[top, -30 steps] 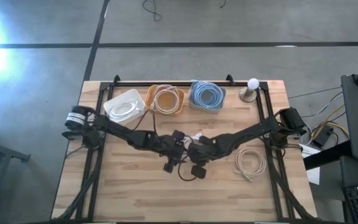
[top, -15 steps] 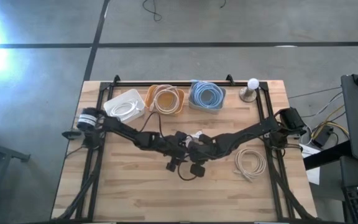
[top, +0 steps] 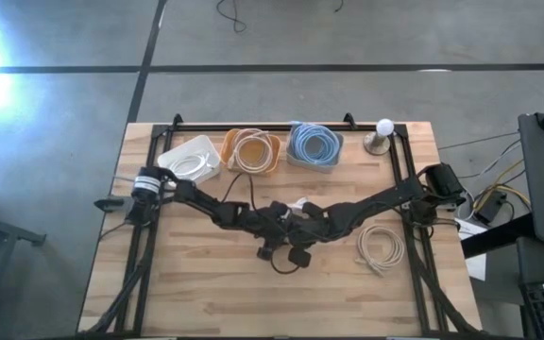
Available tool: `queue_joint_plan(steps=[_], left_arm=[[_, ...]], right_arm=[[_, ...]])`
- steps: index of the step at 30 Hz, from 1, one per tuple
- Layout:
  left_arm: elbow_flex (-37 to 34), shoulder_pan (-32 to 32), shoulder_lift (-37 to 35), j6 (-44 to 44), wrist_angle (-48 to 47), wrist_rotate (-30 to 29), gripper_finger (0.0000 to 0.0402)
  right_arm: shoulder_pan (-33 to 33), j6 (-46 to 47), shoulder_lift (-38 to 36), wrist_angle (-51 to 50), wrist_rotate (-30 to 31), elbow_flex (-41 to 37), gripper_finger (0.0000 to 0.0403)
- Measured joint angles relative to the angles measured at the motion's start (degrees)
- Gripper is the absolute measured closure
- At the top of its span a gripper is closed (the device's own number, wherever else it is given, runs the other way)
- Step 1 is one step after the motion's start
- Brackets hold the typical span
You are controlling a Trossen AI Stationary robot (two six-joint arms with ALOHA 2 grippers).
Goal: Pick & Place USB Port
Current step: Put the white display cable into the white bin
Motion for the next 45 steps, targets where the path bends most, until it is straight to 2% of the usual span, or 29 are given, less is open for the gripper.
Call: queue_joint_plan(steps=[10, 15, 21, 26, 37, 40, 45], left_arm=[[0.14, 0.22, -1.13, 0.28, -1.34, -0.98, 0.0354], [0.13, 0.2, -1.33, 0.25, -2.9, -1.51, 0.039], [-0.19, 0.13, -2.65, -0.22, -5.73, -5.03, 0.0386], [-0.5, 0.12, -7.97, -0.42, -17.09, -11.57, 0.039], [-0.57, -0.98, -26.55, -7.34, -45.94, -26.04, 0.039], [-0.57, -1.36, -32.18, -10.82, -50.84, -29.3, 0.0391], [-2.3, -2.96, -42.08, -15.25, -52.36, -29.33, 0.0387]], right_arm=[[0.0, 0.07, -0.01, -0.21, -0.17, 0.0, 0.0394], [0.0, 0.17, -0.01, -0.22, -0.44, 0.0, 0.0389], [0.0, 0.2, -0.01, -0.38, -0.58, -0.02, 0.0352], [0.02, 0.17, -0.01, -0.61, -0.18, -0.02, 0.0318], [0.0, 0.17, -0.01, -0.18, -0.08, -0.15, 0.0291], [0.0, 0.17, -0.01, -0.07, -0.03, -0.31, 0.0289], [0.0, 0.17, -0.01, -0.1, 0.0, -0.46, 0.0293]])
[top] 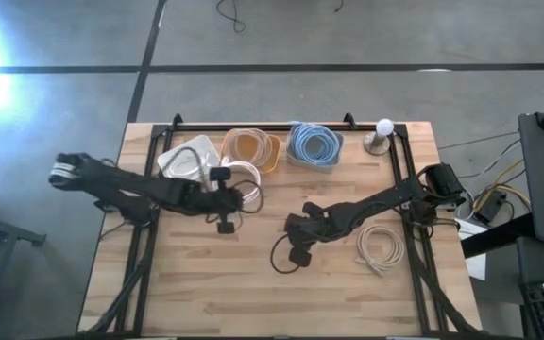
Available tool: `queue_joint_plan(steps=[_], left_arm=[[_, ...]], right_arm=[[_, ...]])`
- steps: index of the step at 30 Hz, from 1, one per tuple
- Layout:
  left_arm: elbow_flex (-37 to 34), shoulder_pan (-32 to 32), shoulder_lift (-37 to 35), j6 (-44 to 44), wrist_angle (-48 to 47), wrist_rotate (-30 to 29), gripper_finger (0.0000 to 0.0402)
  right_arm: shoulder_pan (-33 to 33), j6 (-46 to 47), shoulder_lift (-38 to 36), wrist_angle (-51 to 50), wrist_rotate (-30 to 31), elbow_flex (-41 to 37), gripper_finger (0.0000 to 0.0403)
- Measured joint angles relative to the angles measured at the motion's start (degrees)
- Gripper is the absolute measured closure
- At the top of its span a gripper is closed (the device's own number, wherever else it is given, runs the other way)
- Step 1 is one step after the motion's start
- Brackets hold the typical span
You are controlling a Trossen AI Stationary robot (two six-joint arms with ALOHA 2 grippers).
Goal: Pick & Place USB Port
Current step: Put the white display cable into the white bin
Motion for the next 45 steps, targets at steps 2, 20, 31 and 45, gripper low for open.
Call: queue_joint_plan(steps=[2, 20, 31, 45], left_arm=[[-0.58, -0.77, -3.48, -1.53, 0.14, 1.3, 0.0387], [-4.85, -2.24, -22.2, -21.71, -22.45, -25.87, 0.0387], [-13.26, -0.56, -24.14, -40.26, -23.53, -22.08, 0.0387], [-15.13, 16.22, -28.46, -37.89, -16.02, -7.01, 0.0388]], right_arm=[[0.0, -0.02, 0.0, 0.01, -0.01, -0.04, 0.0295], [-0.02, -0.15, 0.0, 0.08, 0.01, -0.26, 0.029], [0.0, -0.16, 0.07, 1.58, -0.01, -0.31, 0.0296], [-0.05, -4.38, 0.07, 3.15, -0.08, -0.31, 0.0295]])
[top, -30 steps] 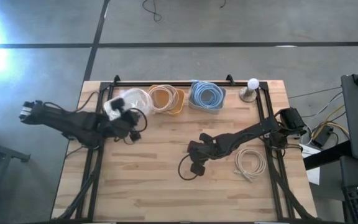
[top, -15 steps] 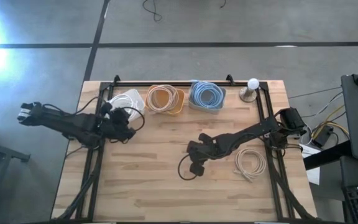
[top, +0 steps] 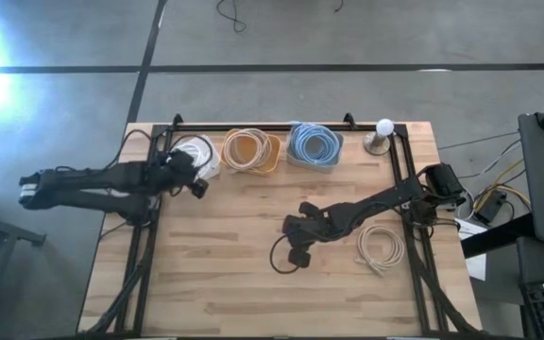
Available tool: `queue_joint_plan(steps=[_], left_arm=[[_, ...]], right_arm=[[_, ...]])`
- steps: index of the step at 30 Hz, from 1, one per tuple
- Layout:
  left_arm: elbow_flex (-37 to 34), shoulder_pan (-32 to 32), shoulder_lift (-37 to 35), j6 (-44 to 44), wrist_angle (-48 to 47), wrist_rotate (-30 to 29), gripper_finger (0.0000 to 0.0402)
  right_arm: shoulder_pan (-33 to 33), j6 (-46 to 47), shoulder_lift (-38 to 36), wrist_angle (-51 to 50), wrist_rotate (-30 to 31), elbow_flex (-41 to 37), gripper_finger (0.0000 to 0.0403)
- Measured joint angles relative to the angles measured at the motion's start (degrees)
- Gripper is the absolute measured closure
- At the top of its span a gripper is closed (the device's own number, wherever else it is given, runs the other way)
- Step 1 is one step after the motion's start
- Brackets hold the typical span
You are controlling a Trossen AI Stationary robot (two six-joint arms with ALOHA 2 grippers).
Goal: Pick & Place USB Port
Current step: Put the white display cable into the white bin
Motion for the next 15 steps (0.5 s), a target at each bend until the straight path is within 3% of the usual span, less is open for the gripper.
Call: queue_joint_plan(steps=[6, 15], left_arm=[[-6.25, 8.26, 0.46, 6.0, 14.48, 10.77, 0.0387], [-8.39, 13.73, 0.54, 5.88, 15.75, 10.5, 0.0339]], right_arm=[[-0.59, -0.12, 0.0, 1.21, -0.01, 0.0, 0.029], [-0.73, -0.31, 0.0, 1.07, 0.0, 0.0, 0.0268]])
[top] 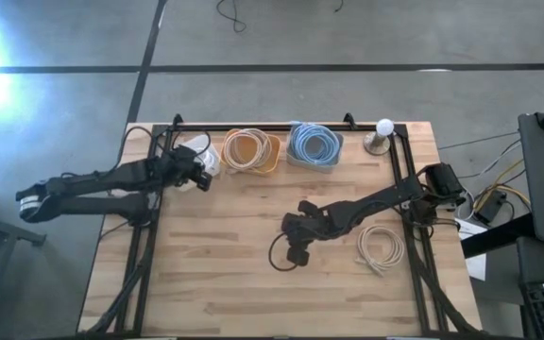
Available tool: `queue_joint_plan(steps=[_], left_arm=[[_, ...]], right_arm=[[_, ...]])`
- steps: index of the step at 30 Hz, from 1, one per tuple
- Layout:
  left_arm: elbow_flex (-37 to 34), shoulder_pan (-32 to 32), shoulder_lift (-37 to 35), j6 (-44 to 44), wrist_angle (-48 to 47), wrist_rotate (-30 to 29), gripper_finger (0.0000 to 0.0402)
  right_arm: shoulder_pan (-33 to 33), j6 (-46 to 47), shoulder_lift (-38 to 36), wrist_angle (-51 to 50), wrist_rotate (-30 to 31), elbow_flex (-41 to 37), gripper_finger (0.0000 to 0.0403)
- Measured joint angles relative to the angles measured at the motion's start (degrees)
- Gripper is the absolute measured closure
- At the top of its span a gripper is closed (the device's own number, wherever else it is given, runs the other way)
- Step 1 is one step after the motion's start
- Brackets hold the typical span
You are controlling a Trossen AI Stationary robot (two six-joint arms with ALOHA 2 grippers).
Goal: Pick & Place USB Port
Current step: Put the white display cable into the white bin, then put the brown display cable into the yellow bin
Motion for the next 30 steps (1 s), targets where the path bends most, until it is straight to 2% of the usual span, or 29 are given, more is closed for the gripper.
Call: queue_joint_plan(steps=[12, 19, 30], left_arm=[[3.63, 0.31, 0.0, 8.64, -0.58, -0.57, 0.0272], [8.35, 0.31, -0.2, 16.67, -0.54, -1.97, 0.0262], [8.69, 0.22, -0.33, 18.38, -0.7, -1.92, 0.0262]], right_arm=[[0.48, 2.58, -0.89, -1.88, -0.57, 0.13, 0.0257], [1.96, 13.99, -3.08, -18.52, -0.57, 2.8, 0.0265], [7.92, 36.21, -4.9, -41.87, -0.69, 1.78, 0.0265]])
